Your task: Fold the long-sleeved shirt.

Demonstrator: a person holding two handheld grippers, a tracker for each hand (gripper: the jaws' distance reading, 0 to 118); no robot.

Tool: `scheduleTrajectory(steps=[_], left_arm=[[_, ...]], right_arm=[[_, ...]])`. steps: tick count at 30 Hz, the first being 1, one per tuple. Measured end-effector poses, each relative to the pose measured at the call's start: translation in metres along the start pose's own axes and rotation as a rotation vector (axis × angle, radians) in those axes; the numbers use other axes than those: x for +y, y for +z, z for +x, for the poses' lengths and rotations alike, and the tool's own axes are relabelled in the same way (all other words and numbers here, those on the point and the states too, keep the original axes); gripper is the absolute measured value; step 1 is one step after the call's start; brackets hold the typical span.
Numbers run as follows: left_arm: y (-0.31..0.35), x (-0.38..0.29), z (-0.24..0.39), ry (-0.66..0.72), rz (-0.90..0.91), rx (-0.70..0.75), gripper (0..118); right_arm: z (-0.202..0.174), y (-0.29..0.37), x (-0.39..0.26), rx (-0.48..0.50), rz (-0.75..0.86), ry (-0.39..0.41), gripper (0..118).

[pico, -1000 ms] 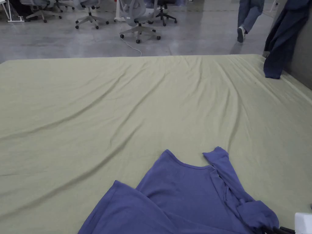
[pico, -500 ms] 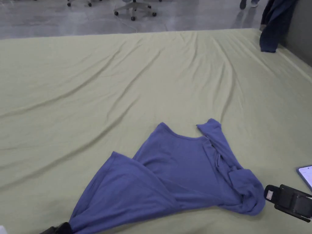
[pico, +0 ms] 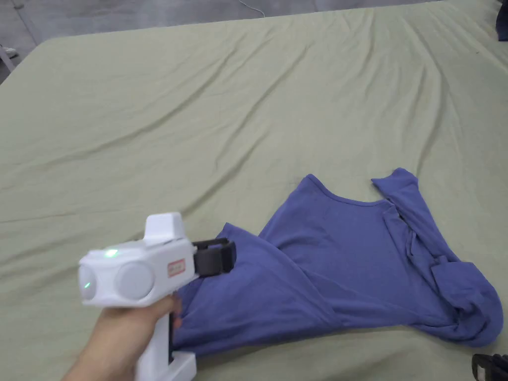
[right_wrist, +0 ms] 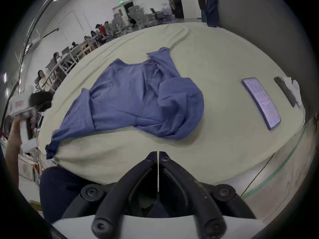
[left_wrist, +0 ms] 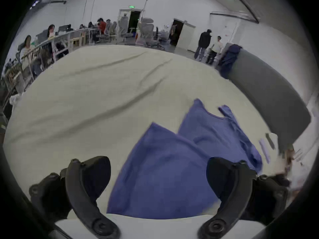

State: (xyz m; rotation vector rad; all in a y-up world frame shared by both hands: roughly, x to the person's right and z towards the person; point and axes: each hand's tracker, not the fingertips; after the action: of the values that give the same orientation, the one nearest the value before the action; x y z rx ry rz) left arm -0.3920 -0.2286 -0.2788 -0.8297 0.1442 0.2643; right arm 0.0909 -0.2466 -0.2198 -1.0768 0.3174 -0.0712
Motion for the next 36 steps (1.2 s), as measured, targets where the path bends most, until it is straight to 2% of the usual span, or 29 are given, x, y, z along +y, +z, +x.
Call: scheduleTrajectory(steps=[2, 3, 4, 5, 6, 8, 9, 10, 11, 12, 13, 14, 15, 18, 19, 20, 21, 22, 23, 24, 26, 28, 29, 32, 36], left_arm=[[-0.049, 0.011, 0.005, -0.017, -0.067, 0.039, 111], [-0.072, 0.014, 0.007, -0.019, -0.092, 0.070, 106], [-0.097, 0.013, 0.009, 0.004, -0.114, 0.118, 89], [-0.109, 0.011, 0.011, 0.003, -0.143, 0.128, 83], [-0.119, 0.006, 0.015, -0.011, -0.165, 0.117, 85], [-0.110, -0.001, 0.030, -0.149, -0.099, 0.178, 84], [-0.105, -0.004, 0.036, -0.228, -0.069, 0.204, 84], [-0.099, -0.008, 0.041, -0.271, -0.057, 0.168, 74], [-0.093, -0.010, 0.045, -0.283, -0.054, 0.121, 51], [-0.089, -0.012, 0.050, -0.276, -0.059, 0.108, 17], [-0.084, -0.015, 0.054, -0.279, -0.067, 0.119, 2], [-0.080, -0.015, 0.055, -0.288, -0.075, 0.112, 2], [-0.075, -0.014, 0.054, -0.293, -0.070, 0.102, 2], [-0.054, 0.002, 0.049, -0.187, -0.018, 0.103, 2], [-0.043, 0.009, 0.047, -0.158, 0.019, 0.108, 2], [-0.032, 0.015, 0.046, -0.138, 0.042, 0.096, 2], [-0.021, 0.022, 0.045, -0.125, 0.064, 0.076, 2], [-0.008, 0.027, 0.045, -0.106, 0.084, 0.061, 2], [0.003, 0.031, 0.044, -0.097, 0.105, 0.051, 2], [0.022, 0.034, 0.049, -0.084, 0.129, 0.035, 2], [0.052, 0.042, 0.049, -0.084, 0.176, 0.013, 2], [0.080, 0.052, 0.045, -0.080, 0.215, 0.007, 2], [0.093, 0.058, 0.043, -0.067, 0.236, -0.003, 2], [0.136, 0.084, 0.033, -0.051, 0.312, -0.017, 2], [0.195, 0.125, 0.020, -0.029, 0.454, -0.016, 2]], right_arm=[[0.012, -0.006, 0.000, 0.009, -0.007, -0.034, 4], [0.014, -0.008, -0.001, 0.006, -0.009, -0.040, 4], [0.016, -0.010, 0.000, -0.003, -0.013, -0.046, 4], [0.019, -0.009, 0.002, -0.013, -0.017, -0.051, 4], [0.023, -0.010, 0.003, -0.023, -0.018, -0.057, 4], [0.030, -0.013, 0.010, -0.046, -0.015, -0.076, 15], [0.033, -0.013, 0.016, -0.082, 0.000, -0.088, 15], [0.036, -0.015, 0.022, -0.111, 0.018, -0.096, 38], [0.038, -0.018, 0.027, -0.140, 0.029, -0.103, 68], [0.039, -0.021, 0.033, -0.176, 0.047, -0.096, 96], [0.039, -0.022, 0.039, -0.197, 0.085, -0.096, 118], [0.041, -0.023, 0.044, -0.163, 0.156, -0.091, 118], [0.045, -0.029, 0.051, -0.193, 0.134, -0.101, 118], [0.049, -0.047, 0.064, -0.180, 0.094, -0.166, 118], [0.050, -0.056, 0.066, -0.165, 0.078, -0.166, 116], [0.051, -0.064, 0.067, -0.159, 0.052, -0.160, 106], [0.048, -0.069, 0.068, -0.139, 0.007, -0.139, 81], [0.046, -0.073, 0.069, -0.140, -0.030, -0.111, 23], [0.044, -0.073, 0.067, -0.150, -0.019, -0.113, 11], [0.040, -0.065, 0.065, -0.160, 0.005, -0.127, 11], [0.025, -0.037, 0.066, -0.102, 0.115, -0.060, 11], [0.012, -0.007, 0.070, -0.156, 0.198, -0.001, 11], [0.007, 0.011, 0.076, -0.147, 0.236, 0.021, 11], [-0.005, 0.063, 0.103, -0.097, 0.360, 0.068, 11], [-0.024, 0.122, 0.155, -0.132, 0.518, 0.170, 11]])
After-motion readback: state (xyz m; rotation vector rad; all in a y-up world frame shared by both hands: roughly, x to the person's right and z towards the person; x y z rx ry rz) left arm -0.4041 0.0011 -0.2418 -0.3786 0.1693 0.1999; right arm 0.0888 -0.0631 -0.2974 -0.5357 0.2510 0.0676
